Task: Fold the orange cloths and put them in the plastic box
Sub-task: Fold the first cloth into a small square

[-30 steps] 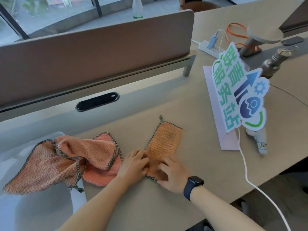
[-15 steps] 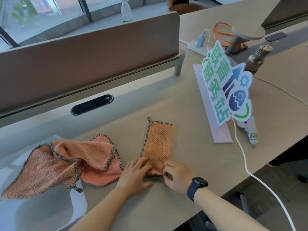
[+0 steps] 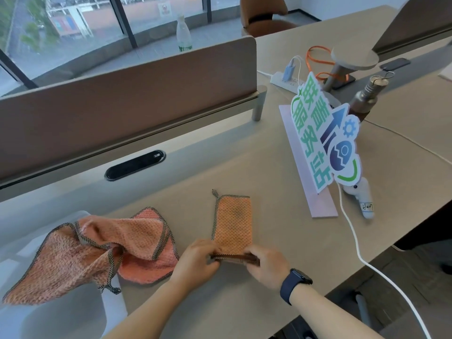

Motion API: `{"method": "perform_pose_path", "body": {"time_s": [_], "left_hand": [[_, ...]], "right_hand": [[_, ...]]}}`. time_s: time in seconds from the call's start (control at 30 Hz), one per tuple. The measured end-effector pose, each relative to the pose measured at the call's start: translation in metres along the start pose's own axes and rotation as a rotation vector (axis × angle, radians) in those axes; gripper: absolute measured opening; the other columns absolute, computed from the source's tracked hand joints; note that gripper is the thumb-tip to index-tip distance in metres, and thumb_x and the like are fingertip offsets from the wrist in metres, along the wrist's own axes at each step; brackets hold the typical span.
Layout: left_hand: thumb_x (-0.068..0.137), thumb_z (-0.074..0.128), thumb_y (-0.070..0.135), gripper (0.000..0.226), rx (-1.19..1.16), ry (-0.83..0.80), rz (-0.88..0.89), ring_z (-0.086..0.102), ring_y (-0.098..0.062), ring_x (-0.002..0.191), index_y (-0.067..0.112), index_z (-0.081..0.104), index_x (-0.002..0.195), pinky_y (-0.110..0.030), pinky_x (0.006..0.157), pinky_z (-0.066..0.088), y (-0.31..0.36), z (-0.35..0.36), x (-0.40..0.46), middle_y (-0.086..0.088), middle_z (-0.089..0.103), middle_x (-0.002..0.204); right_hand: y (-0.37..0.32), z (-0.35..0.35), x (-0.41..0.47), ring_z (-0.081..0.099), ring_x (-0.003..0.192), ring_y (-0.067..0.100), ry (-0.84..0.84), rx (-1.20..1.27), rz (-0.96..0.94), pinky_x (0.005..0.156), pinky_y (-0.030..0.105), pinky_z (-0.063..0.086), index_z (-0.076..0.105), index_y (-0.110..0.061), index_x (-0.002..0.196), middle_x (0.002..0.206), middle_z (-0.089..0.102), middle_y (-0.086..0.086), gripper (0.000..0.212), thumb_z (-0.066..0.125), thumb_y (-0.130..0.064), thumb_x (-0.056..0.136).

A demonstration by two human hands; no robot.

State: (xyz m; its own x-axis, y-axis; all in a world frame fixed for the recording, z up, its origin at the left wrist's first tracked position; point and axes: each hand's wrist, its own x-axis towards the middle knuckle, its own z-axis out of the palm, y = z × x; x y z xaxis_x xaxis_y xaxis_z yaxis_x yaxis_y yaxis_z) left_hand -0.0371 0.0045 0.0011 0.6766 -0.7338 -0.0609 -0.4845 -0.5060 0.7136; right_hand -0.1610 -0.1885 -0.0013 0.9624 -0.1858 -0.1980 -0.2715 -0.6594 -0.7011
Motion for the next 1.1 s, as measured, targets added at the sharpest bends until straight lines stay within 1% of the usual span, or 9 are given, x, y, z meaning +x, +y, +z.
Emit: {"method": "perform_pose_path", "body": {"time_s": [0.17,0.23,0.3,0.4,0.57,0.73,0.83,1.0,1.1], "left_hand": [[0.069,0.061,0.026,0.019,-0.176,0.03,-0.254,0.06,0.005,0.069,0.034,0.067,0.086,-0.011,0.064,0.042,0.014,-0.008,0.035,0.018,0.068,0.069],[0.076,0.068,0.021,0.006,-0.226,0.062,-0.331,0.053,0.005,0.06,0.027,0.068,0.076,-0.016,0.059,0.042,0.016,-0.009,0.052,0.015,0.064,0.06],[0.081,0.07,0.023,0.005,-0.241,0.084,-0.397,0.056,-0.001,0.064,0.025,0.068,0.077,-0.023,0.062,0.043,0.017,-0.011,0.07,0.013,0.064,0.064],[0.083,0.068,0.031,0.011,-0.275,0.144,-0.483,0.062,-0.012,0.074,0.021,0.07,0.079,-0.029,0.071,0.048,0.017,-0.012,0.097,0.006,0.07,0.075],[0.085,0.062,0.039,0.023,-0.238,0.129,-0.598,0.065,-0.014,0.078,0.018,0.07,0.08,-0.033,0.076,0.052,0.005,-0.001,0.129,0.004,0.071,0.079],[0.085,0.06,0.044,0.027,-0.161,0.124,-0.693,0.063,-0.016,0.079,0.02,0.068,0.075,-0.029,0.07,0.048,-0.002,0.007,0.142,0.004,0.07,0.078],[0.083,0.06,0.044,0.031,-0.083,0.149,-0.72,0.063,-0.021,0.076,0.019,0.06,0.065,-0.03,0.064,0.046,0.0,0.009,0.144,0.002,0.067,0.072],[0.081,0.06,0.05,0.03,-0.032,0.216,-0.712,0.059,-0.021,0.079,0.02,0.057,0.082,-0.032,0.07,0.046,0.007,0.008,0.14,0.005,0.063,0.08],[0.077,0.063,0.051,0.034,0.03,0.182,-0.698,0.059,-0.022,0.088,0.02,0.056,0.09,-0.031,0.073,0.044,0.009,0.009,0.135,0.003,0.06,0.096]], "right_hand": [[-0.006,-0.028,0.035,0.06,0.084,0.009,0.087,0.058,0.117,0.065,0.012,0.04,0.069,-0.027,0.104,0.095,0.071,-0.01,0.022,0.065,-0.027,0.083],[-0.006,-0.038,0.051,0.062,0.088,0.009,0.125,0.115,0.173,0.074,0.02,0.047,0.068,-0.028,0.107,0.098,0.071,-0.01,0.024,0.065,-0.028,0.084],[-0.006,-0.046,0.066,0.063,0.085,0.011,0.152,0.16,0.22,0.074,0.027,0.05,0.067,-0.029,0.104,0.095,0.071,-0.01,0.02,0.063,-0.029,0.085],[-0.005,-0.053,0.09,0.062,0.079,0.013,0.163,0.161,0.287,0.067,0.029,0.048,0.063,-0.028,0.1,0.087,0.069,-0.008,0.013,0.059,-0.032,0.088],[0.005,-0.052,0.124,0.061,0.078,0.019,0.124,0.074,0.398,0.066,0.032,0.047,0.059,-0.021,0.094,0.084,0.065,-0.002,0.02,0.054,-0.04,0.091],[0.013,-0.046,0.137,0.057,0.074,0.02,0.1,0.014,0.455,0.061,0.03,0.039,0.056,-0.02,0.088,0.082,0.062,-0.003,0.022,0.053,-0.042,0.091],[0.014,-0.044,0.142,0.055,0.074,0.021,0.121,-0.011,0.512,0.061,0.03,0.038,0.055,-0.022,0.086,0.08,0.059,-0.004,0.024,0.055,-0.045,0.089],[0.009,-0.045,0.137,0.056,0.072,0.018,0.152,0.07,0.577,0.057,0.031,0.037,0.051,-0.022,0.086,0.078,0.058,-0.007,0.032,0.055,-0.054,0.084],[0.008,-0.043,0.127,0.058,0.079,0.019,0.13,0.103,0.612,0.064,0.031,0.043,0.055,-0.024,0.093,0.086,0.06,-0.006,0.033,0.056,-0.054,0.08]]}}
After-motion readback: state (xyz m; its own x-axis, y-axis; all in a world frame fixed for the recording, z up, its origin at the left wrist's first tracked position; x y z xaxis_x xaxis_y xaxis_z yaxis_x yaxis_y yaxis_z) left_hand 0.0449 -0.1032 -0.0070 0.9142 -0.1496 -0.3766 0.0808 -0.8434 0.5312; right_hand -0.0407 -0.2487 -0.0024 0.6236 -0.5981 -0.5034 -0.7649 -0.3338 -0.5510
